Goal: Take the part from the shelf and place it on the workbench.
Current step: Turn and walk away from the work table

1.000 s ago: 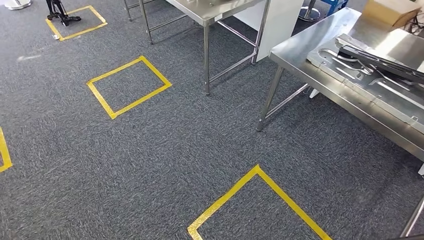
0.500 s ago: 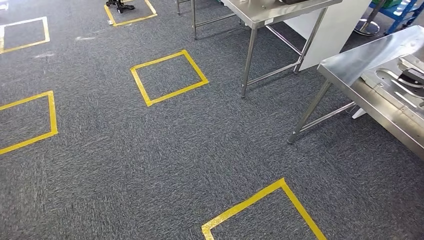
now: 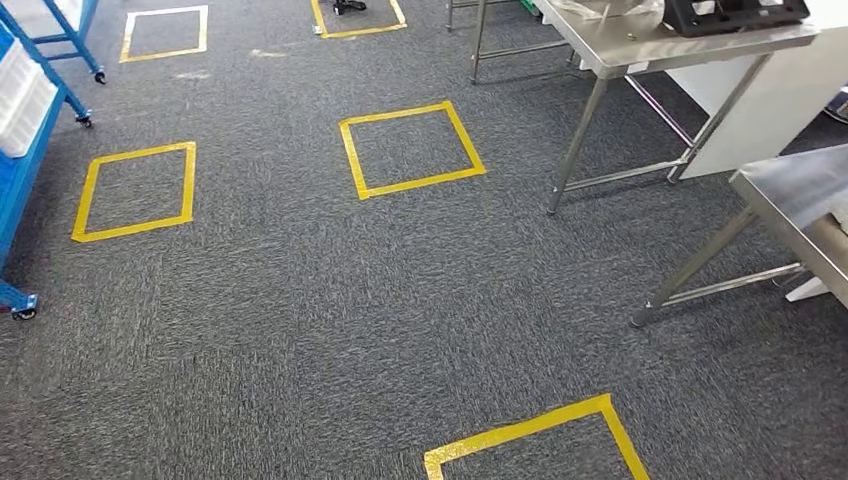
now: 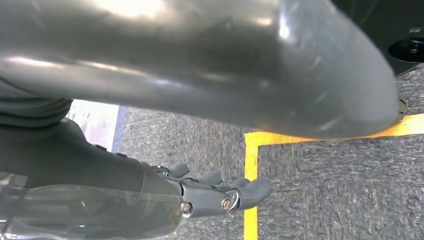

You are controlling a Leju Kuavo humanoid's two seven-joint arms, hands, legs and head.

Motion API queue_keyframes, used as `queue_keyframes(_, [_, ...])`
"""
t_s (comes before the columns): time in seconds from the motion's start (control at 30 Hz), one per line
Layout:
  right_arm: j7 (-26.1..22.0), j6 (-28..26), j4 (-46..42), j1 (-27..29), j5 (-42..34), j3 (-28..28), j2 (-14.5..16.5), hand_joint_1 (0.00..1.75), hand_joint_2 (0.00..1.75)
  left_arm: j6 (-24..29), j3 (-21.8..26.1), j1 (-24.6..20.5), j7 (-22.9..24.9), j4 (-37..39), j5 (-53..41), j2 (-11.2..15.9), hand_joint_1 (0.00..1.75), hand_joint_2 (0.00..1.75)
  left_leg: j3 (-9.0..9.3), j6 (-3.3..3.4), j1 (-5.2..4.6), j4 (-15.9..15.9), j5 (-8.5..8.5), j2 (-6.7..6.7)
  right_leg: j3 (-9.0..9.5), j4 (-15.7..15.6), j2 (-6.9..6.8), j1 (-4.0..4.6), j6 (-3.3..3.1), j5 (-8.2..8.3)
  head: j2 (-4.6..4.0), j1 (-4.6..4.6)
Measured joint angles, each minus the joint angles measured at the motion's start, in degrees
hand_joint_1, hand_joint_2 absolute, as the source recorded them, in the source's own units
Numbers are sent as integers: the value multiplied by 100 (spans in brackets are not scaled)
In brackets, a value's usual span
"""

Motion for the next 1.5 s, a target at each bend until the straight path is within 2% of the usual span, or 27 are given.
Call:
queue_keyframes(0.03, [0, -4, 0, -16, 6, 0, -1, 0, 0, 3, 2, 9, -2, 0, -1, 1, 0, 0, 7, 38, 2, -23, 16, -59, 20, 3, 8, -15, 37, -19, 0, 2])
queue_keyframes(0.1, [0, -23, 0, -26, 30, 0, -5, 0, 0, 14, 7, 13, -7, 0, -7, 3, 0, 0, 33, 114, 15, -80, 58, -180, -60, 232, 267, -50, 89, -208, -1, 14])
queue_keyframes(0.17, [0, -57, 2, -5, 71, 0, -8, 0, 0, 44, 8, -2, -10, 0, -21, 5, 0, 0, 30, 165, 6, -98, 80, -300, -392, 905, 607, -63, 98, -580, -1, 29])
queue_keyframes(0.23, [0, -82, 5, 10, 116, 0, -11, 0, 0, 98, 8, -11, -10, 0, -50, 6, 0, 0, 18, 190, -19, -94, 84, -456, -737, 1538, 704, -63, 86, -781, -1, 32])
queue_keyframes(0.27, [0, -87, 6, 13, 134, 0, -14, 0, 0, 120, 8, -7, -10, 0, -64, 7, 0, 0, 20, 192, -28, -91, 85, -544, -794, 1601, 718, -63, 76, -719, -1, 33])
queue_keyframes(0.33, [-1, -92, 7, 17, 163, 0, -28, 0, 0, 145, 8, 0, -10, 0, -80, 6, 0, 0, 39, 184, -33, -79, 81, -727, -604, 1086, 815, -66, 43, -296, -1, 34])
queue_keyframes(0.4, [-3, -93, 8, 30, 175, 1, -53, 0, 0, 152, 8, -8, -9, 0, -86, 5, 0, 0, 18, 150, -32, -47, 73, -889, -329, 392, 1150, -77, 1, 44, -1, 29])
queue_keyframes(0.47, [-10, -97, 10, 29, 182, 2, -68, 0, 0, 164, 8, -18, -9, 0, -95, 4, 0, 0, -39, 83, -14, -26, 79, -1031, -243, 134, 1340, -67, -26, 94, -1, 27])
queue_keyframes(0.53, [-45, -124, 11, 3, 203, 5, -72, 0, 0, 209, 7, -5, -13, 0, -121, 4, 0, 0, -78, 5, 6, -25, 91, -1122, -217, 81, 1192, -58, -73, 105, -1, 28])
queue_keyframes(0.6, [-115, -181, 11, -3, 248, 15, -78, 0, 0, 286, 0, 11, -29, 0, -176, 4, 0, 0, -180, -51, -8, 180, -44, -847, -158, 9, 1007, -66, -148, 124, -1, 11])
queue_keyframes(0.67, [-195, -237, 11, 11, 300, 24, -85, 0, 0, 350, -22, 0, -44, 0, -255, 4, 0, 0, -473, -93, -10, 804, -391, -468, -116, -22, 809, -48, -211, 114, -1, -7])
queue_keyframes(0.73, [-264, -273, 11, 4, 347, 33, -94, 0, 0, 386, -54, -8, -45, 0, -331, 4, 0, 0, -807, -135, 19, 1487, -661, -364, -98, -18, 606, -23, -237, 86, -1, -10])
queue_keyframes(0.77, [-289, -284, 11, -9, 368, 40, -97, 0, 0, 398, -70, -3, -37, 0, -366, 4, 0, 0, -859, -151, 32, 1604, -654, -342, -86, -17, 512, -18, -236, 71, -1, -11])
queue_keyframes(0.8, [-306, -287, 11, -26, 388, 49, -98, 0, 0, 409, -90, 7, -23, 0, -396, 4, 0, 0, -792, -159, 41, 1488, -538, -312, -68, -14, 427, -16, -226, 53, -1, -11])
queue_keyframes(0.83, [-316, -287, 13, -42, 409, 61, -98, 0, 0, 416, -112, 15, -3, 0, -425, 5, 0, 0, -615, -158, 45, 1162, -347, -256, -41, -10, 350, -16, -212, 31, -1, -13])
queue_keyframes(0.9, [-320, -281, 19, -59, 458, 96, -95, 0, 0, 422, -160, 17, 52, 0, -474, 6, 0, 0, -196, -110, 21, 374, -36, 9, 15, 5, 213, -1, -163, -24, -1, -10])
queue_keyframes(0.97, [-301, -274, 29, -76, 506, 134, -92, 0, 0, 423, -192, 11, 104, 0, -508, 5, 0, 0, -25, -39, -24, 30, 45, 148, 49, 13, 101, 25, -103, -64, -1, 4])
queue_keyframes(1.03, [-269, -268, 40, -114, 539, 170, -89, 0, 0, 427, -205, 22, 141, 0, -526, 5, 0, 0, -30, 31, -38, -2, 63, 25, 79, 3, 26, 24, -45, -86, -1, 12])
queue_keyframes(1.1, [-211, -243, 48, -131, 576, 192, -85, 0, 0, 435, -215, 31, 167, 0, -539, 4, 0, 0, -11, 111, -18, -64, 101, -97, 41, 149, 249, -7, 10, -217, 0, 28])
queue_keyframes(1.17, [-150, -204, 61, -117, 607, 199, -83, 0, 0, 439, -227, 16, 182, 0, -547, 2, 0, 0, -5, 166, -6, -96, 127, -227, -242, 741, 597, -34, 40, -552, -1, 56])
queue_keyframes(1.23, [-118, -182, 80, -103, 614, 210, -79, 0, 0, 440, -233, 2, 190, 0, -550, 2, 0, 0, -11, 184, -18, -94, 129, -381, -652, 1496, 709, -39, 54, -829, -1, 64])
queue_keyframes(1.27, [-101, -178, 89, -96, 615, 216, -78, 0, 0, 440, -235, 5, 191, 0, -551, 2, 0, 0, -5, 187, -23, -91, 128, -467, -774, 1671, 720, -40, 59, -814, -1, 63])
queue_keyframes(1.3, [-79, -177, 93, -92, 617, 221, -77, 0, 0, 440, -236, 9, 193, 0, -551, 2, 0, 0, 4, 184, -25, -85, 126, -555, -792, 1622, 732, -44, 59, -676, -1, 63])
queue_keyframes(1.33, [-53, -173, 96, -89, 622, 224, -77, 0, 0, 440, -238, 12, 192, 0, -551, 2, 0, 0, 15, 178, -23, -75, 122, -644, -709, 1362, 761, -52, 56, -450, -1, 64])
queue_keyframes(1.4, [-3, -165, 99, -71, 634, 227, -77, 0, 0, 441, -245, 7, 185, 0, -554, -5, 0, 0, 8, 139, -26, -27, 100, -808, -424, 609, 992, -81, 43, -28, -1, 67])
queue_keyframes(1.47, [14, -163, 103, -64, 642, 228, -77, 0, 0, 443, -259, -3, 175, 0, -558, -12, 0, 0, -35, 69, -29, 11, 91, -947, -280, 216, 1179, -86, 12, 103, -1, 65])
queue_keyframes(1.5, [16, -163, 105, -73, 645, 230, -77, 0, 0, 445, -267, -2, 171, 0, -560, -13, 0, 0, -59, 29, -28, 15, 98, -1010, -274, 194, 1173, -72, -14, 88, -1, 63])
